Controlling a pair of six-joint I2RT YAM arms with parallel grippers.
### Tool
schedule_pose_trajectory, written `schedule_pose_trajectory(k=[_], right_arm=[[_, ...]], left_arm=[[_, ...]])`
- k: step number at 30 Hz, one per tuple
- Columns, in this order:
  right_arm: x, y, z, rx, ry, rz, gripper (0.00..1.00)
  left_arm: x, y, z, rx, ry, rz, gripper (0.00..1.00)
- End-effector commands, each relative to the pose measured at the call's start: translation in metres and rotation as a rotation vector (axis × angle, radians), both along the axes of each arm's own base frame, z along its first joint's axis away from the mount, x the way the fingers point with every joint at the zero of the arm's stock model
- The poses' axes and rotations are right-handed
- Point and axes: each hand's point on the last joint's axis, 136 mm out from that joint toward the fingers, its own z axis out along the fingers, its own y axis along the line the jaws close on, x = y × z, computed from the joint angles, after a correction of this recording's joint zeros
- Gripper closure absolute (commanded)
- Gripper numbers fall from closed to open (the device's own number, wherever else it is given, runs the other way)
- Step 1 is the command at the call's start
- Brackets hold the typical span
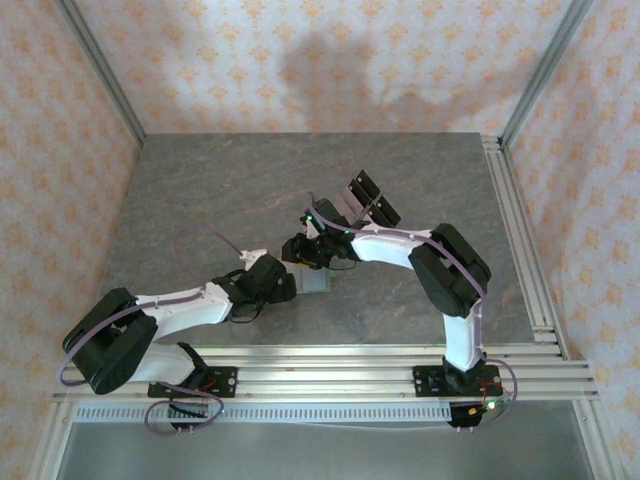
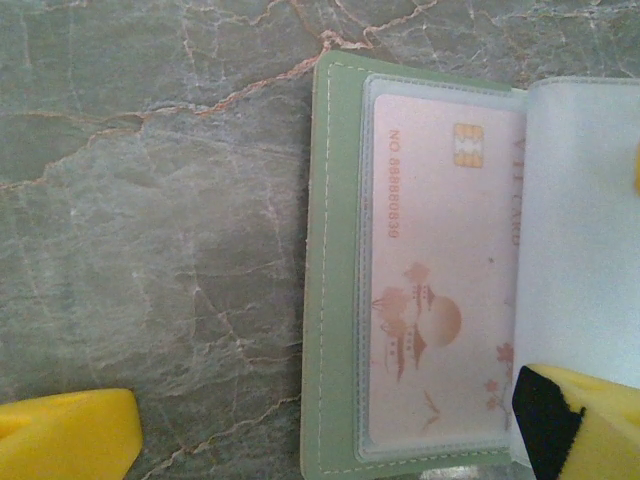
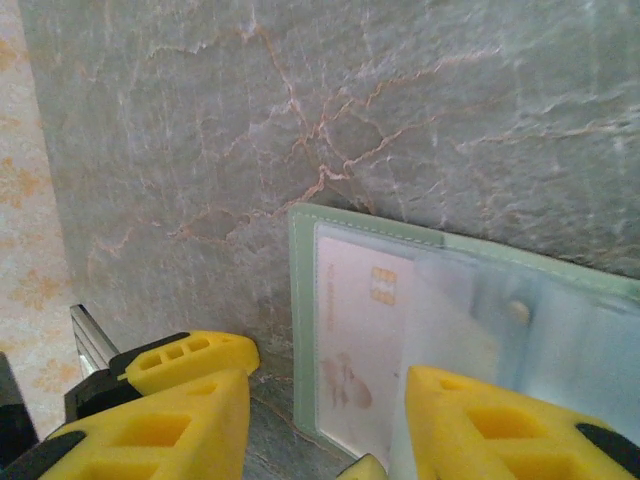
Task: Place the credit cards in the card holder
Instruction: Flip over the card slot in the card holder.
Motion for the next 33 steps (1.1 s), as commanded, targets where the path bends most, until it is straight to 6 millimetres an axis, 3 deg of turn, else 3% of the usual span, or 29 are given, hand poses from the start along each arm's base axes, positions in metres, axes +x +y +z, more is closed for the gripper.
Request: schedule_pose_trajectory(k=[1,7,12,17,26,33], right_arm=[[0.014,-0.005,0.042,0.038,-0.076,-0.036,0.55],[0.012,-0.022,0.025,-0.008,-0.059,-0.071,0.55],[0.008,-0.017,0.008,0.015,-0.005,-0.071,0.55],[0.005,-0.004,0.003,0.058,0.041,-0.052,0.55],[-0.005,0.030,0.000,0.078,0.070,0.009,0.55],[-0.006,0.049,-0.017,0.057,0.124,0.020,0.55]], left_arm=[[0.007,-0.013,-0.008,-0.052,-0.008,-0.013,0.00],[0.007,-0.012,-0.006,-0.051,-0.012,-0.012,0.00],[0.006,-0.012,-0.006,-0.051,-0.013,-0.013,0.00],[0.002,-0.002,0.008,-0.036,-0.032,0.006,0.00],[-0.014,0.044,0.054,-0.018,-0.151,0.159,0.00],[-0.021,0.053,0.056,-0.007,-0.147,0.181,0.00]])
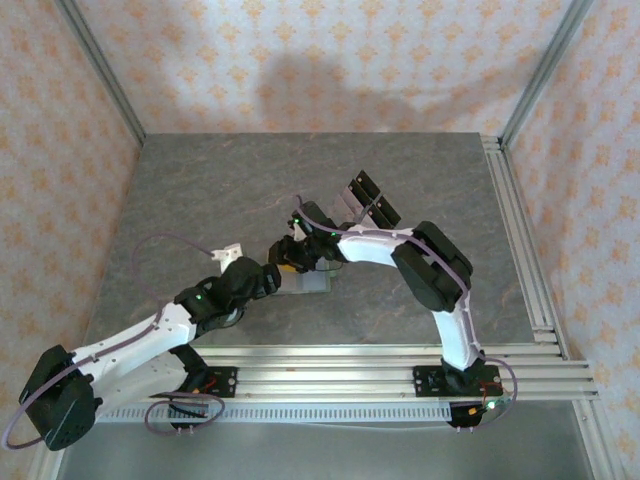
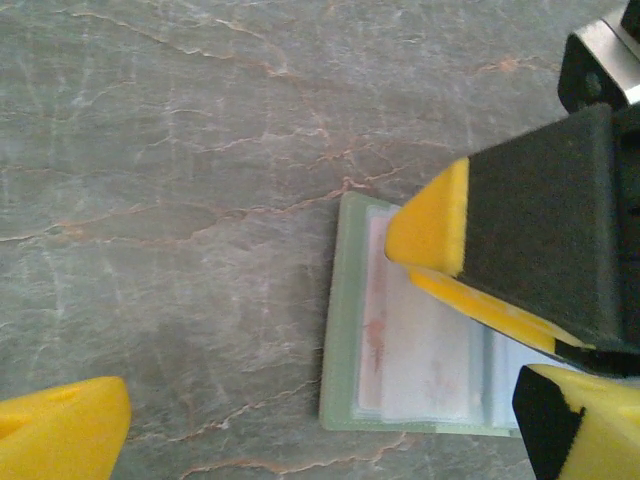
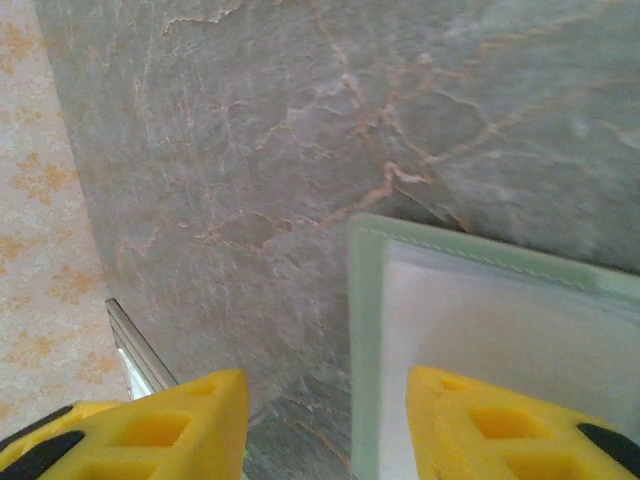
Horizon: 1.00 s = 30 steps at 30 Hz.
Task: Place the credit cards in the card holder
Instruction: Flip over the card slot in the card holder, then pick up the credit card from the storage box.
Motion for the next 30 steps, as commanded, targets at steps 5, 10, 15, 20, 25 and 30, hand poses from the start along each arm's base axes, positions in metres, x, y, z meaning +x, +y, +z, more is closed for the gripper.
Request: schedule_pose_trajectory(k=[5,10,15,20,25,30], right_arm=[[0.004,0.014,0.006,0.052,0.043,0.003,0.55],[0.024,-0.007,0.066,0.097,-0.049,-0.008,0.55],[0.050,-0.069,0.115,-0.019,-0.198,-0.049,0.55],[0.067,-0.152,0.117,-0.391,-0.340,-0.047,0.56],[0.077,-0.218,0.102,-0.773,-0.424,0.025,0.59],[0.075,-0.248,0.081,-0.962,-0.409,0.102,0.67]], left_arm=[[-0.010,0.018,-0.013,0.071,0.050,0.050,0.00],[-0.007,0.017,-0.007,0.103,0.065,0.040,0.00],[0.001,0.011,-0.006,0.165,0.108,0.011,0.00],[0.016,0.002,-0.009,0.230,0.151,-0.025,0.00],[0.034,-0.005,-0.016,0.254,0.195,-0.048,0.00],[0.047,-0.002,-0.022,0.246,0.230,-0.046,0.00]])
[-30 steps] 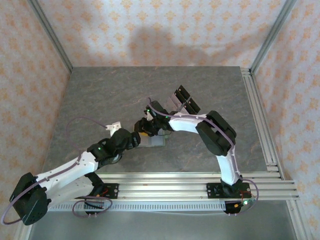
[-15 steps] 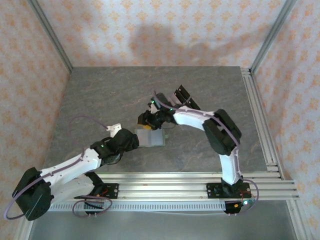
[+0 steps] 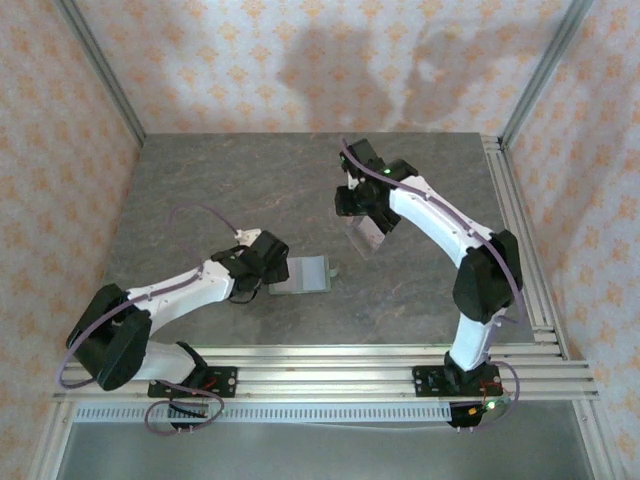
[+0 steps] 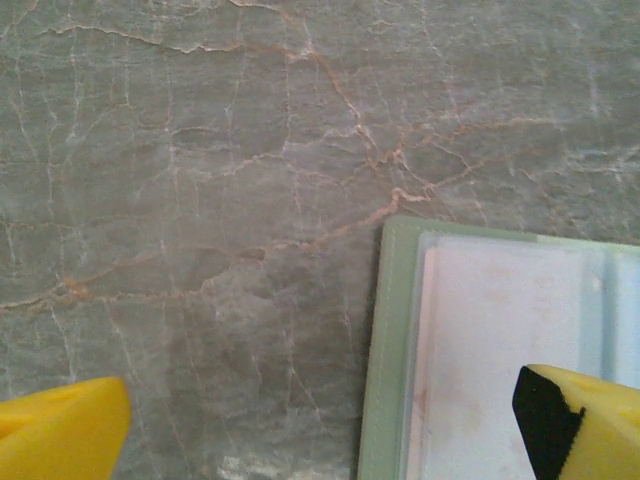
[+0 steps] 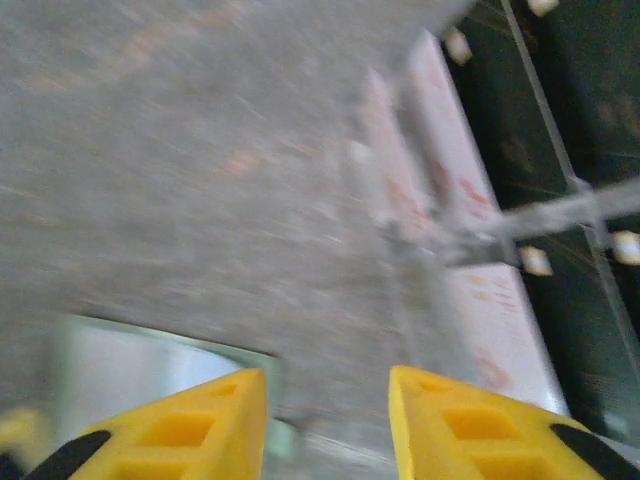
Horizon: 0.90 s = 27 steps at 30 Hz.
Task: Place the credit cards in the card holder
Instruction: Pick up the credit card from the storage box.
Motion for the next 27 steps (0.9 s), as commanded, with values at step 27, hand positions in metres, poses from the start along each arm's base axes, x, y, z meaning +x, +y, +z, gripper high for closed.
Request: schedule_pose_trajectory(k=[27], right_arm=[[-0.005,-0.065,-0.079,-0.441,0.121,0.035,0.72]], left_arm=[[0.012,0.000,-0.013,0.002,0.045,-0.024,0.00]])
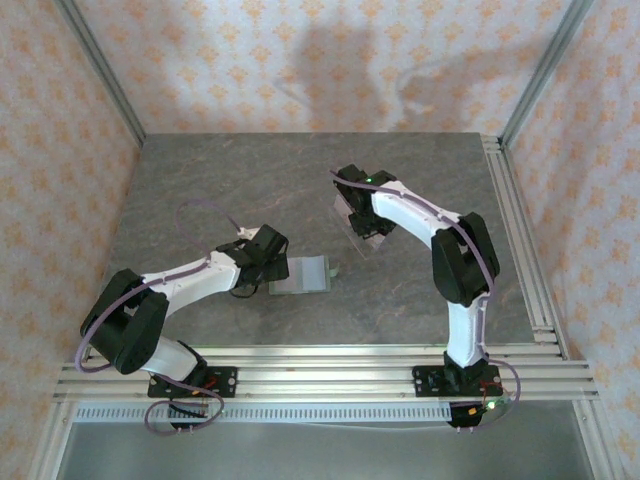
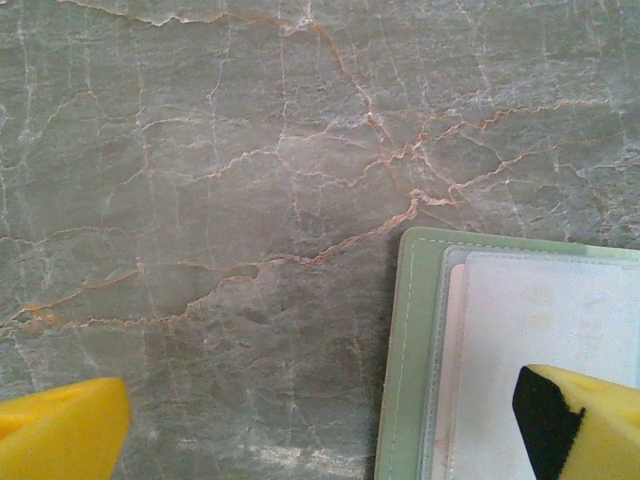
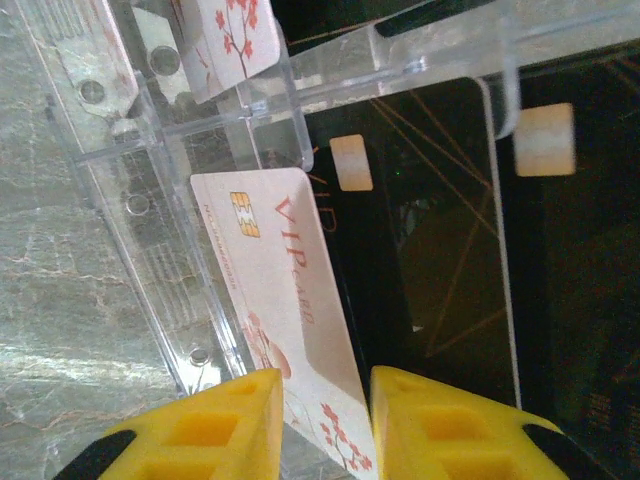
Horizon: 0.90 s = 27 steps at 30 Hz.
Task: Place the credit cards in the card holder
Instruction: Pick up the credit card from the storage box.
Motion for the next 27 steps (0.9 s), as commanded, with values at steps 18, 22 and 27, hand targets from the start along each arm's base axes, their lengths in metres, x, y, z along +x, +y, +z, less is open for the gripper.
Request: schedule_pose_trajectory(k=[18,22,27], right_arm=[[-0.001,0.014,0.013,0.108,-0.002,0.001,0.82],[0.000,0.017,0.018,0.133,-0.010,-0.001,0.82],[0.001,0.021,0.021,0.155,-0.017,-0.004,0.82]], left_arm=[[0.005,-0.001,0.002,-0.012,-0.025,-0.003,0.00],[0.005,-0.001,0.002,-0.012,-0.024,-0.004,0.00],[0.005,-0.002,0.001,-0.015,-0.023,-0.003,0.00]])
